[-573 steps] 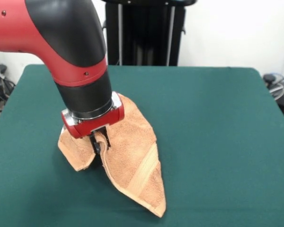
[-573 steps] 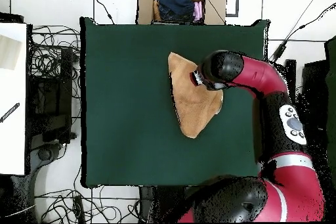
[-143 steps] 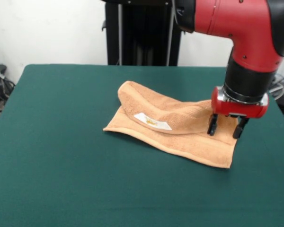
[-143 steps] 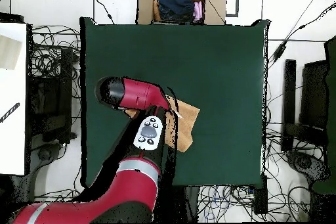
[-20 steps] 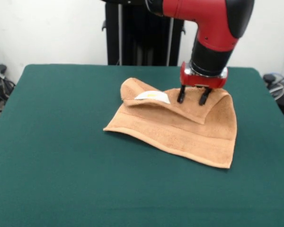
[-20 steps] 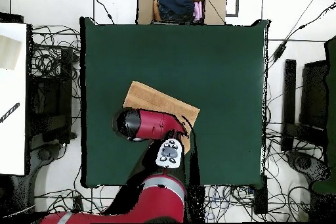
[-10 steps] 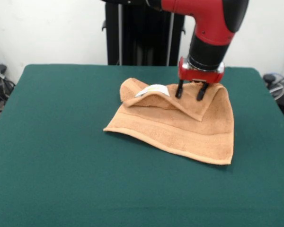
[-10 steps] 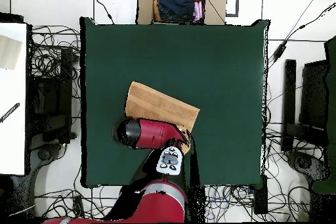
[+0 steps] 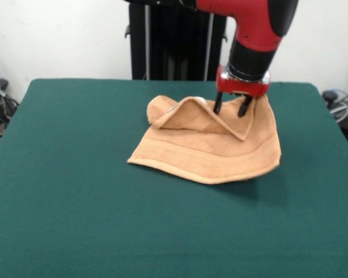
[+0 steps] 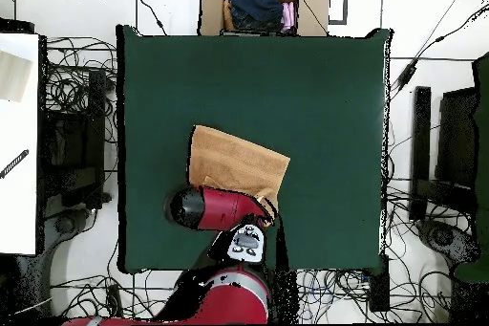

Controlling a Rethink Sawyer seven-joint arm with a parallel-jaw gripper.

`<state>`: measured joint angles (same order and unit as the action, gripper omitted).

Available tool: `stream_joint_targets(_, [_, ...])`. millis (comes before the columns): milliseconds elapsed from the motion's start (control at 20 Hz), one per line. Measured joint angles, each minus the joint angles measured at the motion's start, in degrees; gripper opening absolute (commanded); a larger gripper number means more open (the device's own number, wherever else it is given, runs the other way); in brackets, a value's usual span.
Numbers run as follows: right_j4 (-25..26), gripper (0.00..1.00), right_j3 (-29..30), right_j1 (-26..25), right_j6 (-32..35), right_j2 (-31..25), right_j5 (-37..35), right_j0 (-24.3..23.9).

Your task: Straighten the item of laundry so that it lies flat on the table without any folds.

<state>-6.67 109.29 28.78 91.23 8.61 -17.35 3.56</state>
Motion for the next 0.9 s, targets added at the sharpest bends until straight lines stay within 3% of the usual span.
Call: stream_joint_targets(900, [0.0, 1.00, 6.5, 1.1, 0.0, 0.0, 3.4, 2.8])
